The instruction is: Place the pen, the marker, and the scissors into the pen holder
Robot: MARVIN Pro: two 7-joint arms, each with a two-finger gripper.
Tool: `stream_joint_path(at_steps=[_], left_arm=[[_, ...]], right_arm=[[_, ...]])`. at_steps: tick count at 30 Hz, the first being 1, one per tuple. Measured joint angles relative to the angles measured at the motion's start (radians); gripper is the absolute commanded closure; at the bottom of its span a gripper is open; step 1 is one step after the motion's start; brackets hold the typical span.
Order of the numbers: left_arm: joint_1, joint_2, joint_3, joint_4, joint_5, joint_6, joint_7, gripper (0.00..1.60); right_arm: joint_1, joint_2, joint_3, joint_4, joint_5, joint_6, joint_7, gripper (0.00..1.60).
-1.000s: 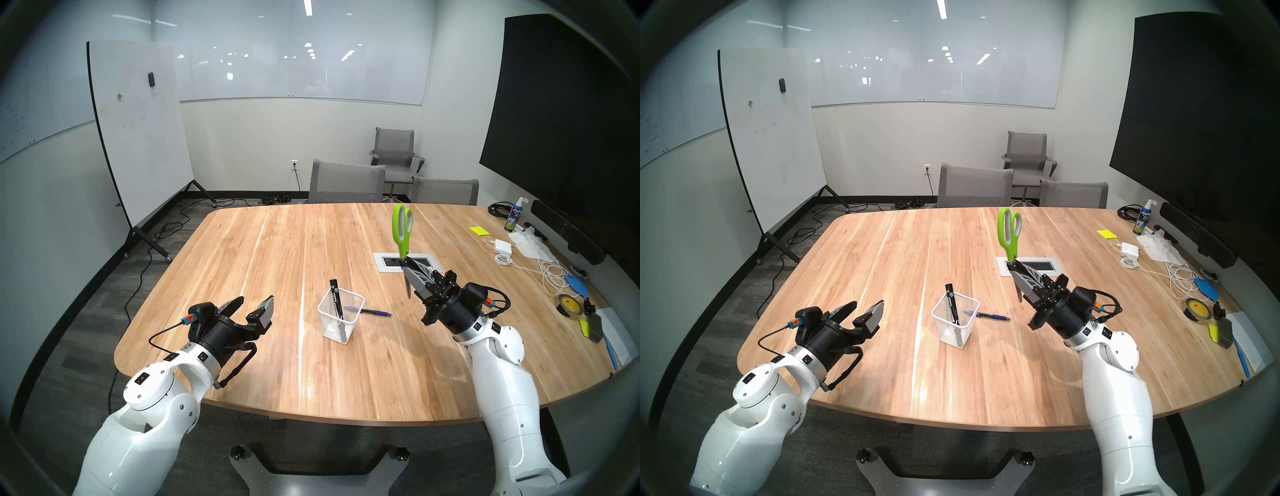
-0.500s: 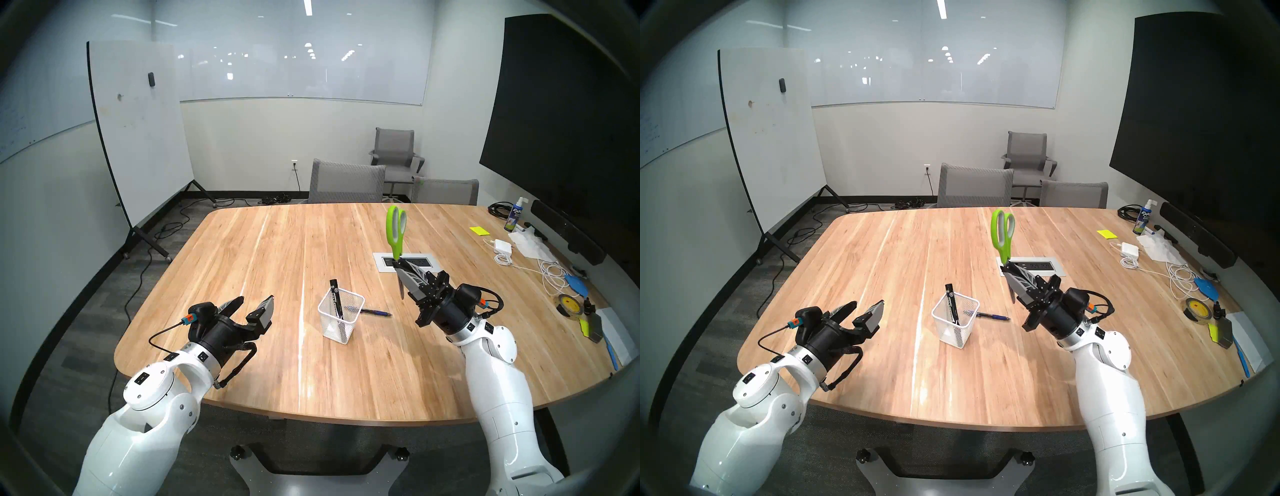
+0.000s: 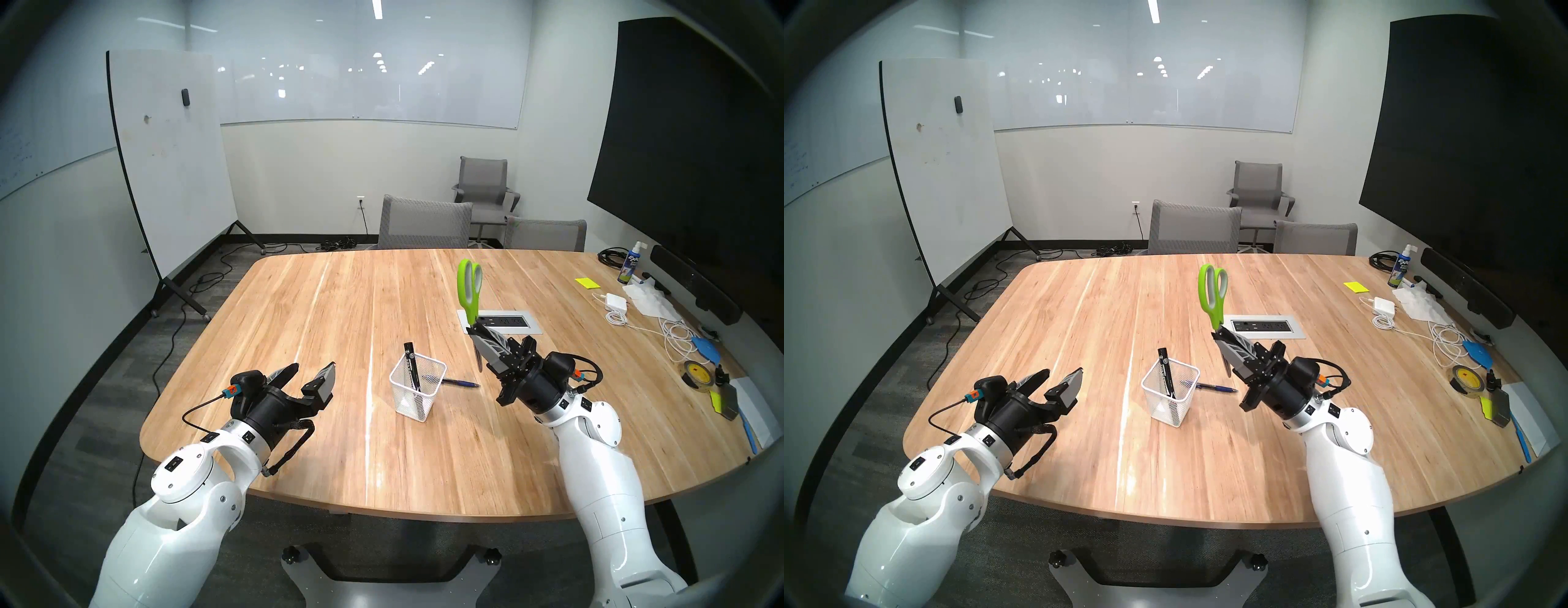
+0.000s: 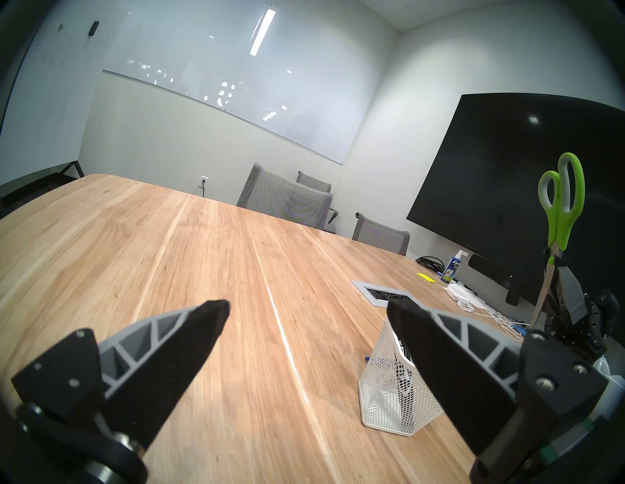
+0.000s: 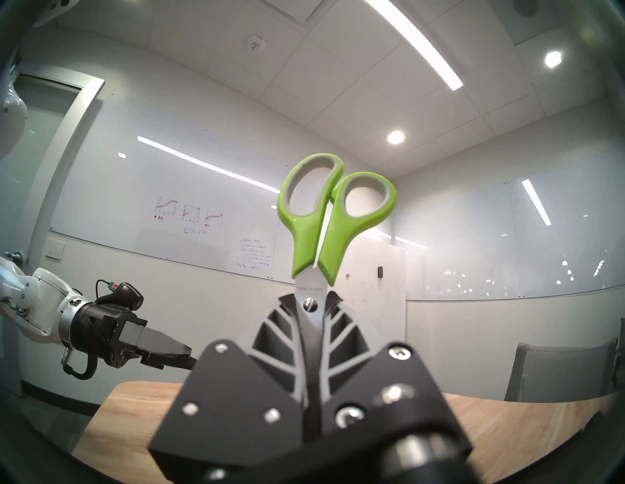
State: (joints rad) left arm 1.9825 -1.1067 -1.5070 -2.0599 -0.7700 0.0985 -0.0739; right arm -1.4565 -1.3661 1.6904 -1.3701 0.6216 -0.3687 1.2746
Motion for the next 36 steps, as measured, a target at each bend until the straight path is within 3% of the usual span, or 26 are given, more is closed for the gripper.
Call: stream_joint_path(at_steps=[11, 36], left_arm=[[0.000, 0.000, 0.000, 0.000, 0.000, 0.000, 0.000, 0.00], [0.000, -0.001, 0.000, 0.000, 0.000, 0.000, -0.001, 0.00]], right_arm=[[0.028, 0.000, -0.017, 0.073, -0.015, -0.011, 0.012, 1.60], [0.068, -0.016, -0.062, 0.107, -0.041, -0.021, 0.004, 1.60]])
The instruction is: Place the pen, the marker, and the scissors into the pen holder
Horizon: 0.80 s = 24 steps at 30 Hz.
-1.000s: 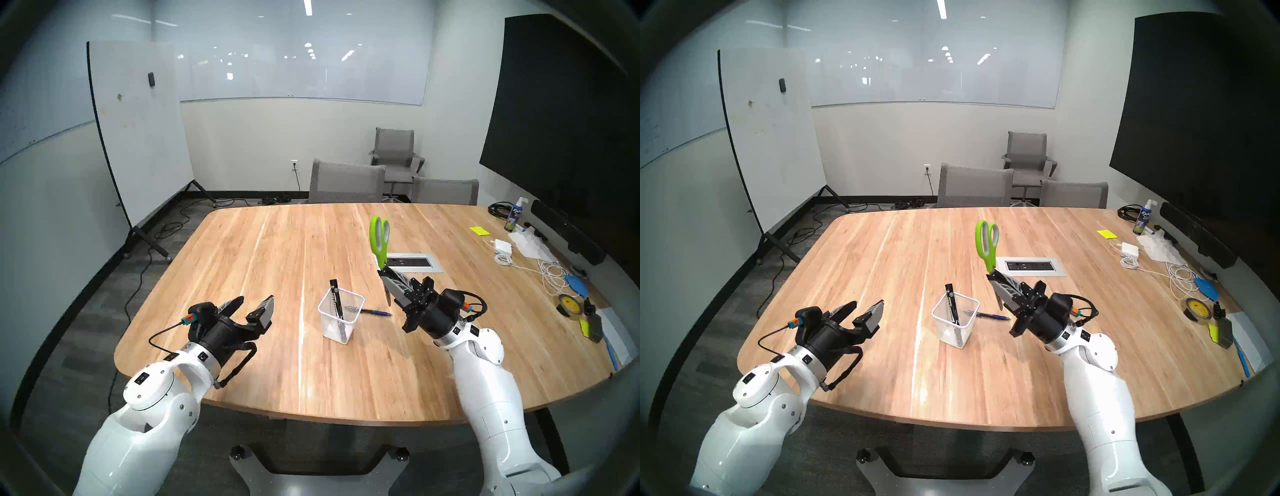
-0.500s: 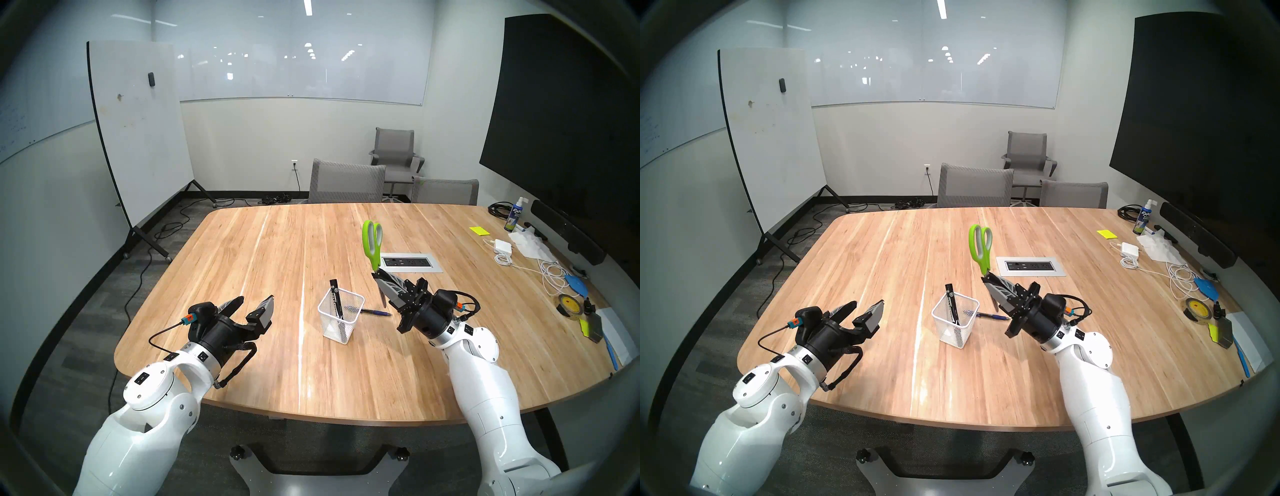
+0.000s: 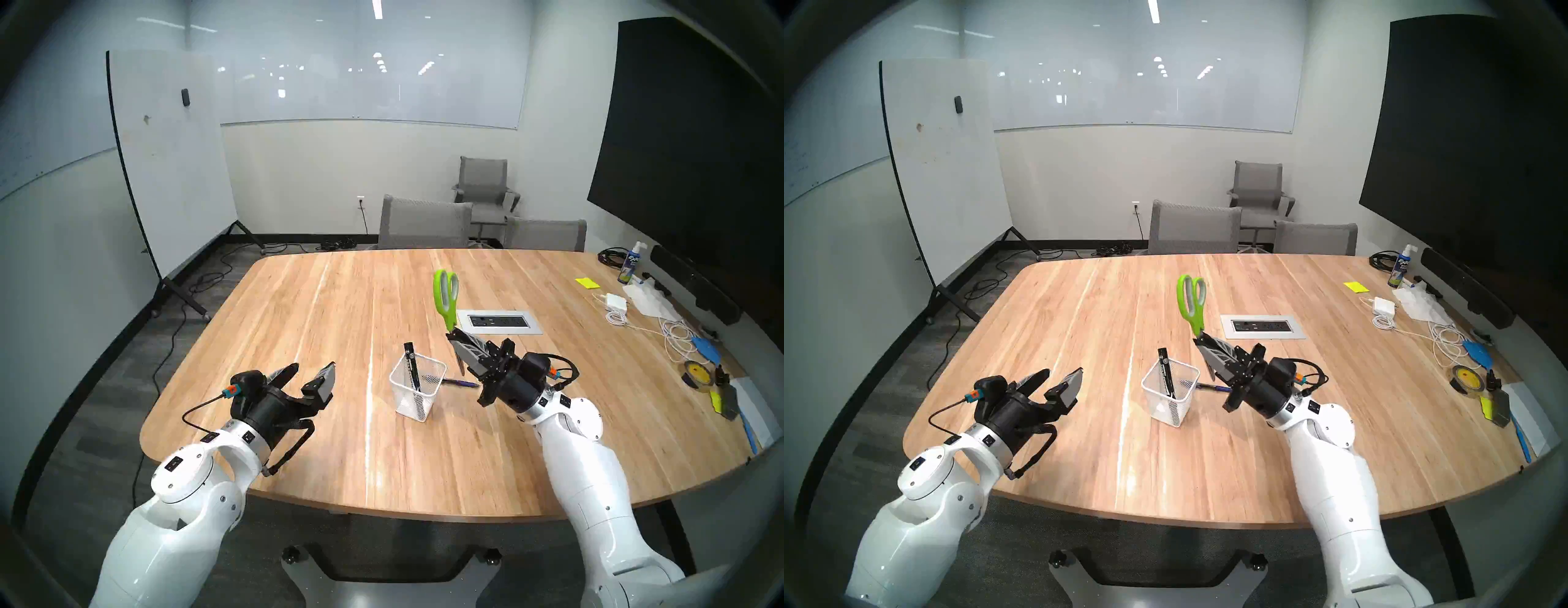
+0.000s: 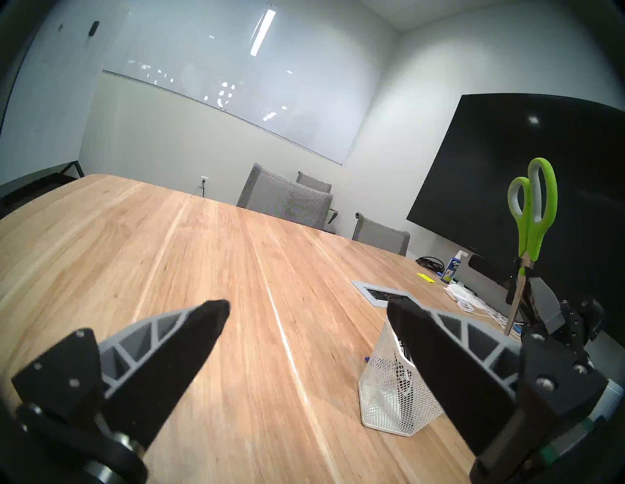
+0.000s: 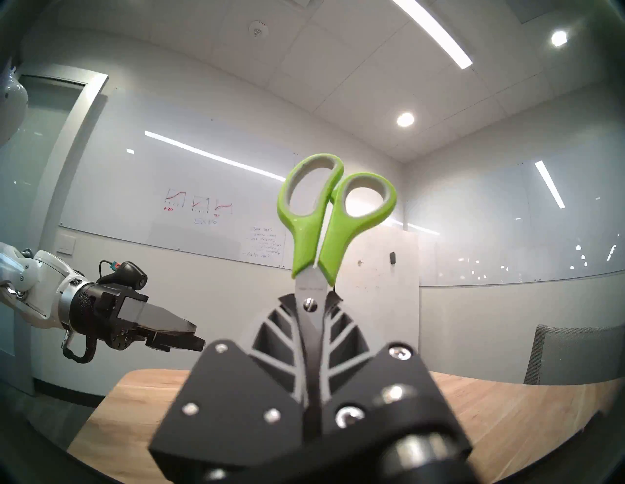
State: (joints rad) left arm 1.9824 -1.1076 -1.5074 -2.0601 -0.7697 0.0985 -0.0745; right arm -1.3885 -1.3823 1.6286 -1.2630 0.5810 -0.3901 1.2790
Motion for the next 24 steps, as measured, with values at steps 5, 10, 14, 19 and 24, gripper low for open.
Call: stream_joint_path(at_steps=[5, 10, 14, 19, 24], left_arm=[[0.000, 0.000, 0.000, 0.000, 0.000, 0.000, 0.000, 0.00], [0.000, 0.000, 0.000, 0.000, 0.000, 0.000, 0.000, 0.00], [0.000, 0.000, 0.000, 0.000, 0.000, 0.000, 0.000, 0.00], [0.000, 0.000, 0.000, 0.000, 0.000, 0.000, -0.001, 0.00], [0.000, -0.001, 0.000, 0.000, 0.000, 0.000, -0.001, 0.00]], right_arm=[[0.010, -0.004, -0.009, 0.019, -0.004, -0.002, -0.004, 1.60], [0.019, -0.009, -0.019, 0.032, -0.007, -0.005, -0.007, 1.60], [0.025, -0.013, -0.026, 0.036, -0.008, -0.008, -0.008, 1.60], [0.030, -0.017, -0.035, 0.041, -0.008, -0.010, -0.009, 1.60], [0.035, -0.021, -0.041, 0.049, -0.008, -0.014, -0.007, 1.60]])
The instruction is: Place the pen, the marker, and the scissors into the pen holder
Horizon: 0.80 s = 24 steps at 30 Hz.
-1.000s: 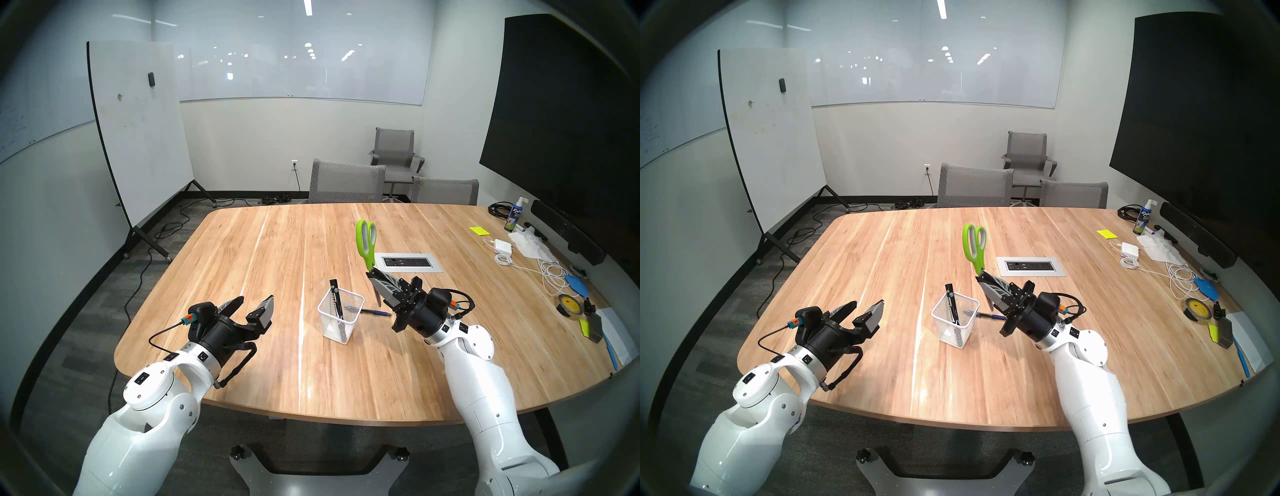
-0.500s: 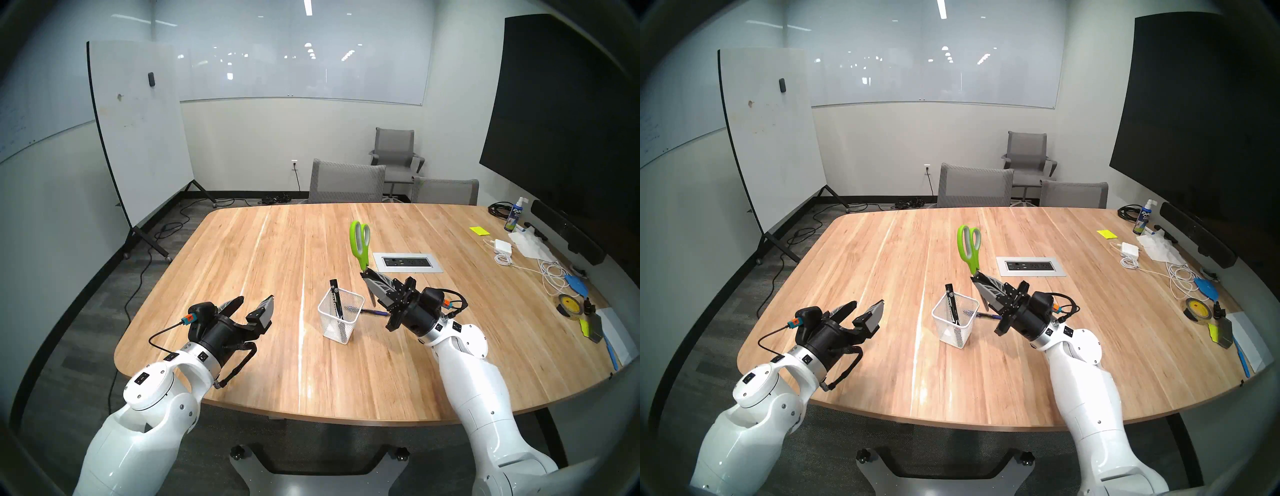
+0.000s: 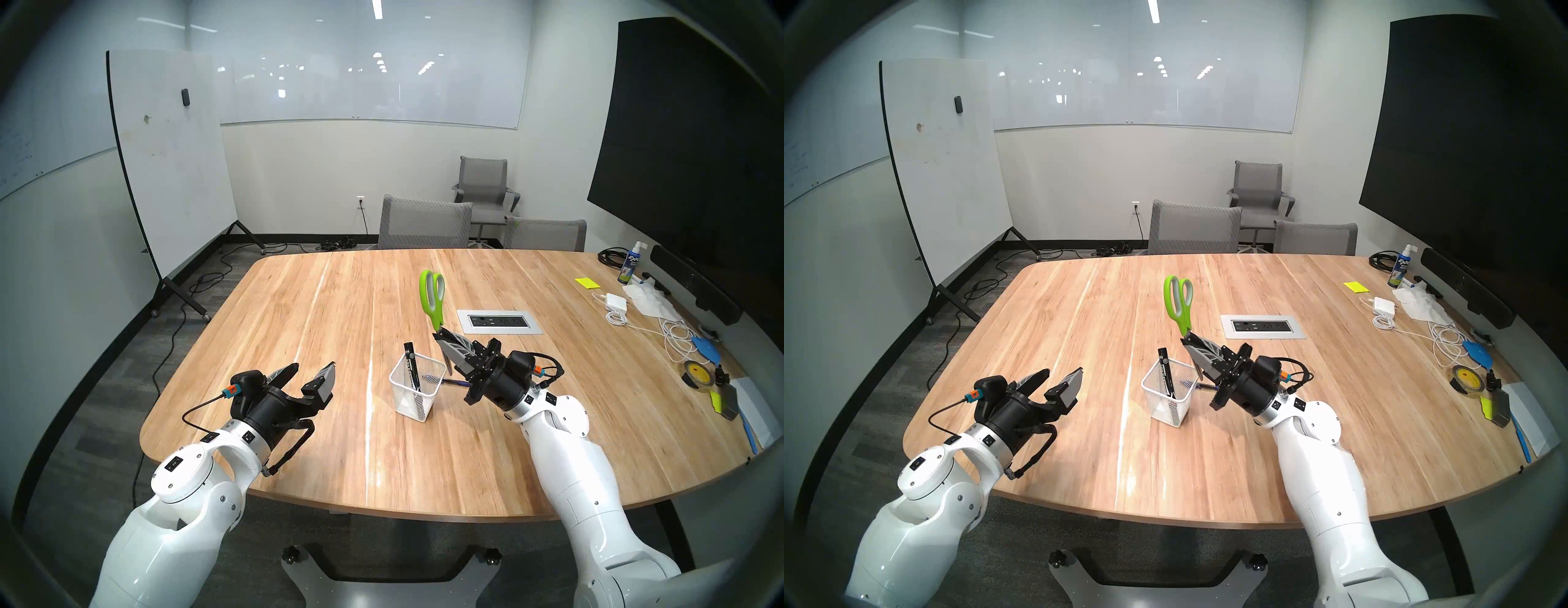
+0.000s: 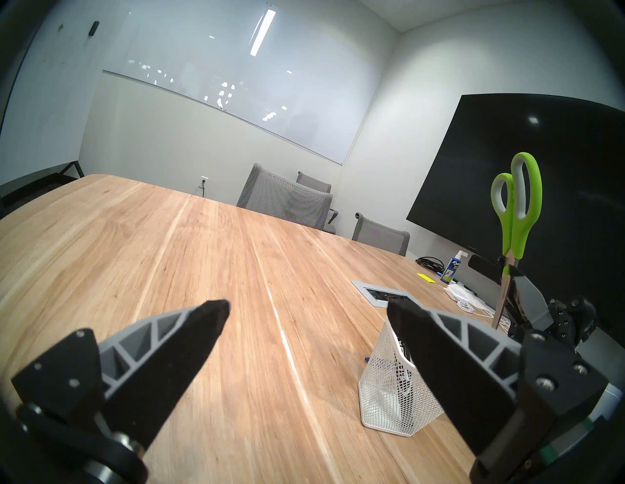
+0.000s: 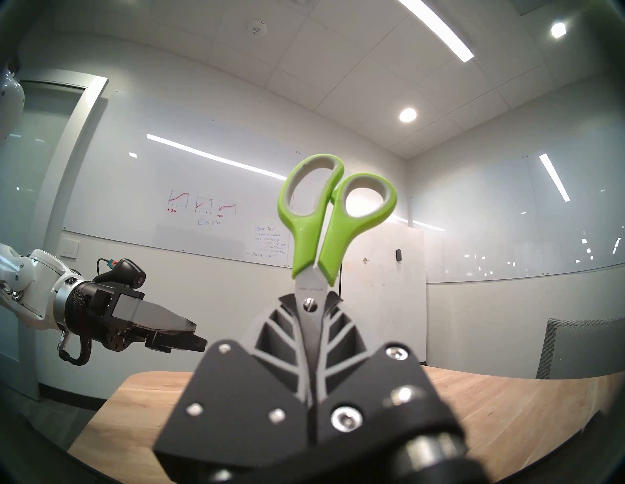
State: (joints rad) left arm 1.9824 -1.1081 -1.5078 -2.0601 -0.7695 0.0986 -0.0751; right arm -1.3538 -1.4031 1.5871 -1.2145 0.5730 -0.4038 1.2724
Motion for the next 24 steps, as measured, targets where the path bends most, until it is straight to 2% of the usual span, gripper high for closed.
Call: stream_joint_path(at_steps=[24], left_arm=[[0.000, -0.001, 0.000, 0.000, 0.000, 0.000, 0.000, 0.00]], right_arm=[[0.012, -0.012, -0.021, 0.033, -0.003, -0.021, 0.011, 1.60]])
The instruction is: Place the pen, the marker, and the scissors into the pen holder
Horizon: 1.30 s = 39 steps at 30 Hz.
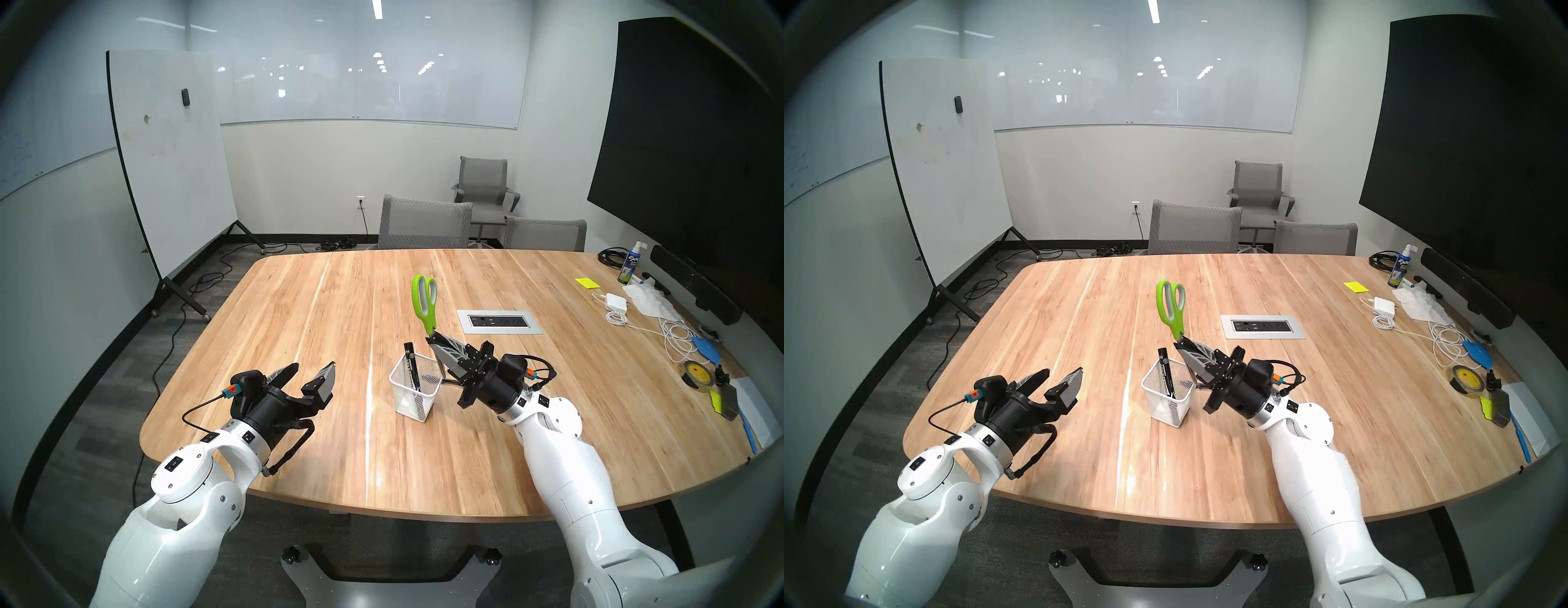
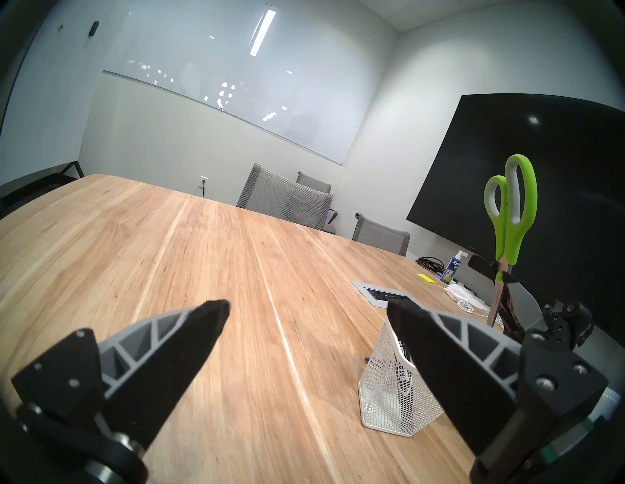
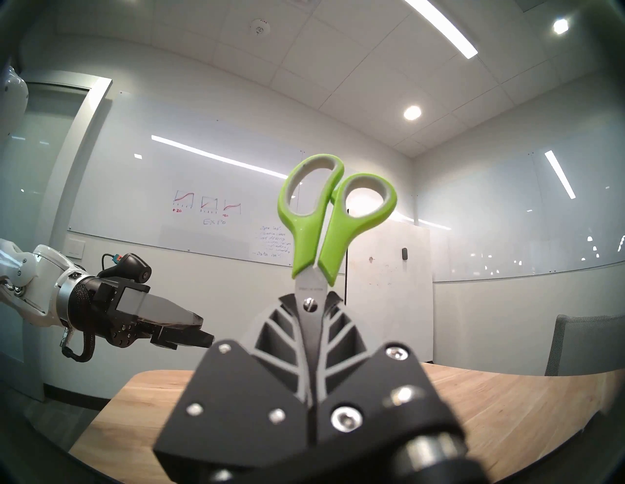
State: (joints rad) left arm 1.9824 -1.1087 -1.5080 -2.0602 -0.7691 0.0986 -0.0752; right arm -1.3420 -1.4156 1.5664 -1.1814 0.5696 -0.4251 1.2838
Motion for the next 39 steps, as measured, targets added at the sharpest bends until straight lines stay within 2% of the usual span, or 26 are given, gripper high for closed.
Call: stream_joint_path(at_steps=[39], left_arm=[[0.000, -0.001, 0.000, 0.000, 0.000, 0.000, 0.000, 0.00]], right_arm=[[0.010, -0.015, -0.021, 0.055, -0.002, -0.028, 0.000, 1.60]])
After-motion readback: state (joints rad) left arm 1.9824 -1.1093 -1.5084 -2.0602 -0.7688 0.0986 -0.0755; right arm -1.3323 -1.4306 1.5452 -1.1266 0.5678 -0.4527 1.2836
